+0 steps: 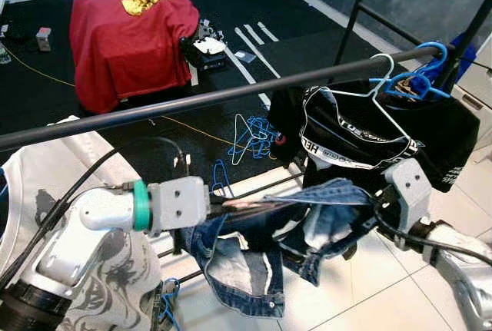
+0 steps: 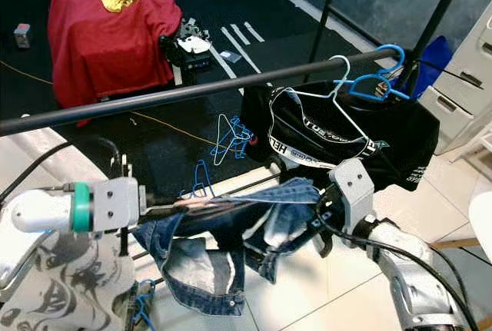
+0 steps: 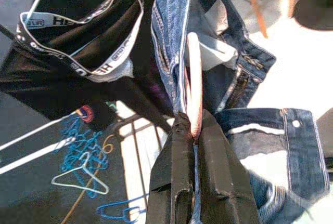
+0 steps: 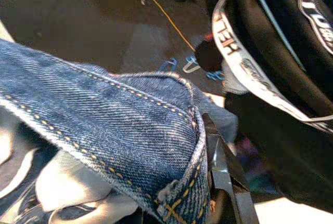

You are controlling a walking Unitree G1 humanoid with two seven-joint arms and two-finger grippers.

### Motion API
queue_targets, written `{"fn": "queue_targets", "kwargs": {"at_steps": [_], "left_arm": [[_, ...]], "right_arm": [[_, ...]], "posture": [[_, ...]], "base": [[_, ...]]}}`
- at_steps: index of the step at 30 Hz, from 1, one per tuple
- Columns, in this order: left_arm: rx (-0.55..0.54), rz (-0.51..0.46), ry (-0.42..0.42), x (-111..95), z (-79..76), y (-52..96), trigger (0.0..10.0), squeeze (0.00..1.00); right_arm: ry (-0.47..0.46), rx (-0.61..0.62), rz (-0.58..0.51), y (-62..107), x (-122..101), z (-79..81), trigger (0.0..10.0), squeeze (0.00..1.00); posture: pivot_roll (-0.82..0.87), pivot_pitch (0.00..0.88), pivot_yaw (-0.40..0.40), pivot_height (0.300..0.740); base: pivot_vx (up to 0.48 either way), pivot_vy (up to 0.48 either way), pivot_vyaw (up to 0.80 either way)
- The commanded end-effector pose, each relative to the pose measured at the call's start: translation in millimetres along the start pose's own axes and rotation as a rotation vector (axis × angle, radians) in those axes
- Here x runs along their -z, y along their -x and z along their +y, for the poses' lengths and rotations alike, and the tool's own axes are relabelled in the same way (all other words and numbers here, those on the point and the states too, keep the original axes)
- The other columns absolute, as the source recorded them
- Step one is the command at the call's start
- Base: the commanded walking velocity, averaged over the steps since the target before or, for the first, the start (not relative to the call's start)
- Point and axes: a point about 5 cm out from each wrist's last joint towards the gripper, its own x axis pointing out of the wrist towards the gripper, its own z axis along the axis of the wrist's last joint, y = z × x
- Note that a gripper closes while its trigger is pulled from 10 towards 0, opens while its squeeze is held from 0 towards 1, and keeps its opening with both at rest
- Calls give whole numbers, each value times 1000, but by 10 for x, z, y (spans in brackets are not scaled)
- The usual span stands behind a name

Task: Hang hanger

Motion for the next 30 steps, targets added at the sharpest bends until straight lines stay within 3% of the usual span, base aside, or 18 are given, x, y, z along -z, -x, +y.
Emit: {"fn": "queue_targets", "kwargs": {"at_steps": [1, 4, 7, 13, 17, 24, 26, 30], "left_arm": [[19, 9, 37, 27, -13, 83, 10000, 0], [31, -8, 61, 19, -29, 99, 10000, 0], [21, -96, 156, -70, -13, 97, 10000, 0], [27, -157, 264, -93, 28, 179, 10000, 0], [60, -198, 311, -158, 10, 223, 10000, 0], [124, -250, 330, -289, -55, 199, 10000, 0], [109, -261, 341, -321, -35, 167, 10000, 0], [-79, -292, 487, -332, 46, -44, 10000, 0]], "right_arm": [[13, 48, 41, 73, 74, -83, 10000, 0], [1, 65, 49, 79, 93, -106, 10000, 0], [-77, 108, 9, 35, 87, -146, 10000, 0], [-208, 150, -91, -16, 43, -203, 10000, 0], [-294, 206, -117, -30, 59, -281, 10000, 0], [-378, 204, -152, -113, 41, -284, 10000, 0], [-370, 181, -153, -153, 21, -240, 10000, 0], [-347, 62, -180, -348, -56, 152, 10000, 0]], "posture": [[-150, 155, 42, 740], [-150, 155, 42, 740], [-146, 156, 44, 740], [-142, 158, 42, 740], [-142, 157, 42, 740], [-140, 155, 38, 740], [-139, 153, 40, 740], [-141, 154, 45, 740]], "base": [[0, 0, 0], [0, 0, 0], [0, 0, 0], [0, 0, 0], [0, 0, 0], [0, 0, 0], [0, 0, 0], [0, 0, 0]]}}
